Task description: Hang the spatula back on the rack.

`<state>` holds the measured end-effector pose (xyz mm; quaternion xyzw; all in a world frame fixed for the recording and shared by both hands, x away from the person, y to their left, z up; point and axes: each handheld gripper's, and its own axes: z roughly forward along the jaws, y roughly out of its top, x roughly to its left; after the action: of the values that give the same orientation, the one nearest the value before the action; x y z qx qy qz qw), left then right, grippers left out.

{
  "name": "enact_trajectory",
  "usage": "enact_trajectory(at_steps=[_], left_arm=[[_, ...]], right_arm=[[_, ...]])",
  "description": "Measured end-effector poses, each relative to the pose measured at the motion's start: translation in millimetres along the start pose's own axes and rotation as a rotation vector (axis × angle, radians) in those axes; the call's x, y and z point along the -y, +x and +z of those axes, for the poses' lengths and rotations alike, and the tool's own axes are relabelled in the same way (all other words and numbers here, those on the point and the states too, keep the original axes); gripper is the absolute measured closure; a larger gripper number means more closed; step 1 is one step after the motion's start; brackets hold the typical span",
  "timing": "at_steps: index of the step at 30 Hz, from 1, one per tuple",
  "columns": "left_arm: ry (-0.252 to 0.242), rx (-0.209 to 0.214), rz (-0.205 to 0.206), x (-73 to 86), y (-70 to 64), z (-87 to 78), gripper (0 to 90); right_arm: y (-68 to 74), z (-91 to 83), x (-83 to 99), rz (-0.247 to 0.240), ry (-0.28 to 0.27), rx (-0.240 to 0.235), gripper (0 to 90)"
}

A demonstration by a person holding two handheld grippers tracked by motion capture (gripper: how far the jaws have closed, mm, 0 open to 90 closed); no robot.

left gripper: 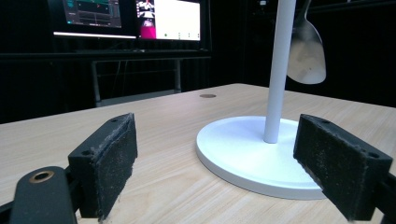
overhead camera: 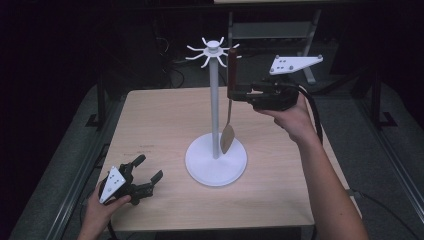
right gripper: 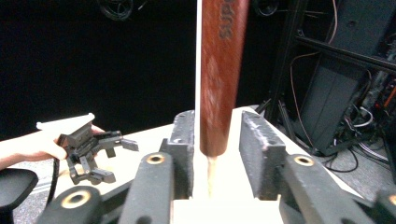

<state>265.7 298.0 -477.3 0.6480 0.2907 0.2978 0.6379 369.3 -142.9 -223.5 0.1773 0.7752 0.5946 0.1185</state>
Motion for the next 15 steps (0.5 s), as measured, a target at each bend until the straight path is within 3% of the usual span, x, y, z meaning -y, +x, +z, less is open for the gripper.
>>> enact_trajectory(at_steps=[6,15], left_arm=[[0.001,-0.001,0.001,0.0,-0.2,0.0,12.9],[-0.003,-0.003,-0.004,0.2,-0.2,0.1,12.9]], right_arm=[[-1.0,-9.5,10.4,0.016,0.006,0.012,57.1],[-5.1,-29.5,33.0,0.039,0.023,0.072,48.7]])
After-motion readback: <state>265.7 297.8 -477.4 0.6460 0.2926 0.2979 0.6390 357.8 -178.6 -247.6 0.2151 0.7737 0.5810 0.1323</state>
